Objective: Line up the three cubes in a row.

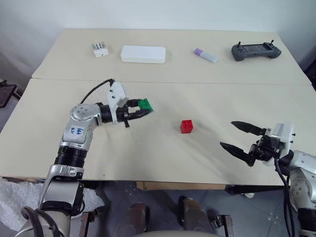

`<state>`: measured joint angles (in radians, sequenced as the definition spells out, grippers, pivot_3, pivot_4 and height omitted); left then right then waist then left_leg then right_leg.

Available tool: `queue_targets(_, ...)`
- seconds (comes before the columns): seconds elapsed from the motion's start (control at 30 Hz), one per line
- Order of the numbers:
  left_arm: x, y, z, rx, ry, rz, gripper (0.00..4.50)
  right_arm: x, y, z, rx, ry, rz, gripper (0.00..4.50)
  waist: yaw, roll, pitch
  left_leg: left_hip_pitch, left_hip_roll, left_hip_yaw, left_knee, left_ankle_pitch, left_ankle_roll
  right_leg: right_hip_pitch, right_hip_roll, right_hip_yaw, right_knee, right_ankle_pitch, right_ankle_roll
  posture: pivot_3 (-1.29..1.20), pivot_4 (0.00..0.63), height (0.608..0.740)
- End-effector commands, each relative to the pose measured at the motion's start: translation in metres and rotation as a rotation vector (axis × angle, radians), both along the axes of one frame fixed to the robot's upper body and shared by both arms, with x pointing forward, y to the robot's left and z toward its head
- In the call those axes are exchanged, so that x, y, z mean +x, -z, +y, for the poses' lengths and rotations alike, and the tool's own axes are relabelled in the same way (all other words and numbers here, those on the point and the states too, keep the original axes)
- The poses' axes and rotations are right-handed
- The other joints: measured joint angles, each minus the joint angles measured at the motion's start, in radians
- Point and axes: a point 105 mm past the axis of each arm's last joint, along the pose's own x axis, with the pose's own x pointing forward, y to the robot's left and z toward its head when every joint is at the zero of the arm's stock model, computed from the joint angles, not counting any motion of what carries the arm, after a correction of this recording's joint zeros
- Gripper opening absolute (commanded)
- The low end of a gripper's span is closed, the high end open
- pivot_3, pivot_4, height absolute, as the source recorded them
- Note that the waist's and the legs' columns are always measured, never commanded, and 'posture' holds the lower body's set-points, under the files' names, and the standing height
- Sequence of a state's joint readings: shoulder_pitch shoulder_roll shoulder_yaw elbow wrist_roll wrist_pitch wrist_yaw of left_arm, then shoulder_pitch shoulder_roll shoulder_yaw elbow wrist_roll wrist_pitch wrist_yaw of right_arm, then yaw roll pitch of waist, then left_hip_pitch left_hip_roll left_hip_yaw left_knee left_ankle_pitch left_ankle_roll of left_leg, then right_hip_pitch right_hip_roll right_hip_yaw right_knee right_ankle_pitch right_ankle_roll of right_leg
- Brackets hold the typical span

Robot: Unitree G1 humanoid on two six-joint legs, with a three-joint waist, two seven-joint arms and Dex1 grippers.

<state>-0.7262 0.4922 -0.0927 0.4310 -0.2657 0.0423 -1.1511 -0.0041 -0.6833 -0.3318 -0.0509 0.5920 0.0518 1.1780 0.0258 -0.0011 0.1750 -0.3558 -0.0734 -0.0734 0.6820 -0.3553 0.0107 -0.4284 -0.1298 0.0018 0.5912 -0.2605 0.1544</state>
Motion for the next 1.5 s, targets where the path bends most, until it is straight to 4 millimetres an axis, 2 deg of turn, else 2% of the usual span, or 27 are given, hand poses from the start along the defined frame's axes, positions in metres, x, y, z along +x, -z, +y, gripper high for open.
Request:
queue_targets(0.03, -0.004, 0.013, -0.003, 0.170, 0.172, -0.063, 1.49, -0.006, -0.013, -0.005, -0.010, -0.003, -0.035, 4.50, -0.001, 0.000, 0.000, 0.000, 0.000, 0.000, 0.000, 0.000, 0.000, 0.000, 0.000, 0.000, 0.000, 0.000, 0.000, 0.00, 0.150, 0.740)
queue_targets(0.2, 0.011, 0.027, -0.015, 0.260, 0.195, -0.089, 1.49, -0.007, -0.013, -0.002, -0.005, -0.006, -0.035, 4.50, -0.002, 0.000, 0.000, 0.000, 0.000, 0.001, 0.000, 0.000, 0.001, 0.000, 0.001, 0.000, 0.002, 0.000, 0.001, 0.00, 0.150, 0.740)
queue_targets(0.33, 0.020, 0.027, -0.024, 0.248, 0.178, -0.081, 1.49, -0.011, -0.012, 0.002, 0.002, -0.009, -0.026, 4.50, 0.000, -0.001, 0.000, -0.001, 0.000, 0.001, 0.000, -0.001, 0.003, -0.001, 0.001, 0.000, 0.002, 0.001, 0.002, 0.00, 0.150, 0.740)
queue_targets(0.47, 0.021, 0.034, -0.025, 0.289, 0.196, -0.065, 1.49, -0.015, -0.011, 0.001, -0.001, 0.001, -0.017, 4.50, -0.001, -0.001, 0.000, -0.002, -0.001, 0.001, 0.001, -0.001, 0.004, -0.001, 0.000, 0.000, 0.001, 0.001, 0.003, 0.00, 0.150, 0.740)
queue_targets(0.67, 0.020, 0.034, -0.031, 0.236, 0.213, 0.002, 1.49, -0.018, -0.010, 0.001, -0.001, 0.011, -0.009, 4.50, 0.000, -0.001, 0.000, -0.002, -0.001, 0.001, 0.002, -0.001, 0.005, 0.000, 0.000, 0.000, 0.002, 0.002, 0.003, 0.00, 0.150, 0.740)
queue_targets(0.73, 0.022, 0.029, -0.034, 0.195, 0.198, 0.024, 2.22, -0.018, -0.009, 0.001, 0.002, 0.014, -0.007, 4.50, 0.001, -0.001, 0.000, -0.002, -0.001, 0.001, 0.002, -0.001, 0.005, 0.000, 0.000, 0.000, 0.002, 0.002, 0.003, 0.00, 0.150, 0.740)
queue_targets(0.83, 0.025, 0.017, -0.039, 0.155, 0.196, -0.036, 3.14, -0.016, -0.009, 0.002, 0.008, 0.010, -0.007, 4.50, 0.000, -0.001, 0.001, -0.003, -0.002, 0.001, 0.002, -0.001, 0.006, 0.000, 0.000, 0.000, 0.002, 0.002, 0.003, 0.00, 0.150, 0.740)
queue_targets(0.93, 0.026, 0.003, -0.033, 0.131, 0.187, -0.103, 4.06, -0.013, -0.009, 0.006, 0.012, -0.006, -0.010, 4.50, -0.001, -0.001, 0.001, -0.003, -0.001, 0.001, 0.002, -0.001, 0.006, -0.001, 0.000, 0.000, 0.002, 0.002, 0.003, 0.00, 0.150, 0.740)
queue_targets(0.97, 0.027, -0.003, -0.030, 0.116, 0.175, -0.126, 4.35, -0.011, -0.010, 0.007, 0.014, -0.012, -0.011, 4.50, -0.004, -0.001, 0.001, -0.003, -0.001, 0.001, 0.002, -0.001, 0.006, -0.001, 0.000, 0.000, 0.002, 0.002, 0.003, 0.00, 0.150, 0.740)
queue_targets(1.13, 0.016, -0.021, -0.008, 0.096, 0.184, -0.244, 4.35, -0.003, -0.011, 0.013, 0.023, -0.060, -0.013, 4.50, -0.009, -0.001, 0.001, -0.003, 0.000, 0.002, 0.002, -0.001, 0.005, -0.002, 0.000, 0.000, 0.002, 0.002, 0.003, 0.00, 0.150, 0.740)
queue_targets(1.23, 0.009, -0.032, 0.003, 0.058, 0.133, -0.305, 4.35, 0.004, -0.014, 0.022, 0.034, -0.109, -0.011, 4.50, -0.013, -0.001, 0.001, -0.003, 0.002, 0.001, 0.001, -0.001, 0.005, -0.002, 0.000, 0.001, 0.002, 0.002, 0.003, 0.00, 0.150, 0.740)
queue_targets(1.27, 0.006, -0.041, 0.013, -0.007, 0.061, -0.322, 4.43, 0.007, -0.014, 0.027, 0.036, -0.137, -0.013, 4.50, -0.013, -0.001, 0.001, -0.003, 0.002, 0.001, 0.001, -0.001, 0.006, -0.002, -0.001, 0.001, 0.002, 0.002, 0.003, 0.00, 0.150, 0.740)
queue_targets(1.37, -0.009, -0.062, 0.056, -0.221, -0.220, -0.378, 4.43, 0.018, -0.018, 0.041, 0.054, -0.204, -0.025, 4.50, -0.029, -0.001, 0.001, -0.003, 0.003, 0.000, 0.002, -0.001, 0.006, -0.002, -0.001, 0.002, 0.002, 0.002, 0.003, 0.00, 0.150, 0.740)
queue_targets(1.43, -0.021, -0.059, 0.080, -0.264, -0.354, -0.358, 4.43, 0.021, -0.021, 0.047, 0.070, -0.232, -0.013, 4.50, -0.031, -0.001, 0.001, -0.003, 0.005, 0.000, 0.001, -0.002, 0.005, -0.004, -0.001, 0.003, 0.003, 0.002, 0.003, 0.00, 0.150, 0.740)
queue_targets(1.47, -0.032, -0.047, 0.108, -0.284, -0.487, -0.340, 4.43, 0.023, -0.022, 0.053, 0.076, -0.262, -0.012, 4.50, -0.031, -0.001, 0.001, -0.003, 0.005, 0.000, 0.001, -0.002, 0.004, -0.004, 0.000, 0.002, 0.003, 0.001, 0.003, 0.00, 0.150, 0.740)
queue_targets(1.5, -0.042, -0.039, 0.128, -0.290, -0.582, -0.328, 4.43, 0.024, -0.023, 0.057, 0.079, -0.283, -0.012, 4.50, -0.033, -0.001, 0.000, -0.003, 0.006, 0.000, 0.001, -0.002, 0.004, -0.005, 0.000, 0.002, 0.003, 0.001, 0.002, 0.00, 0.150, 0.740)
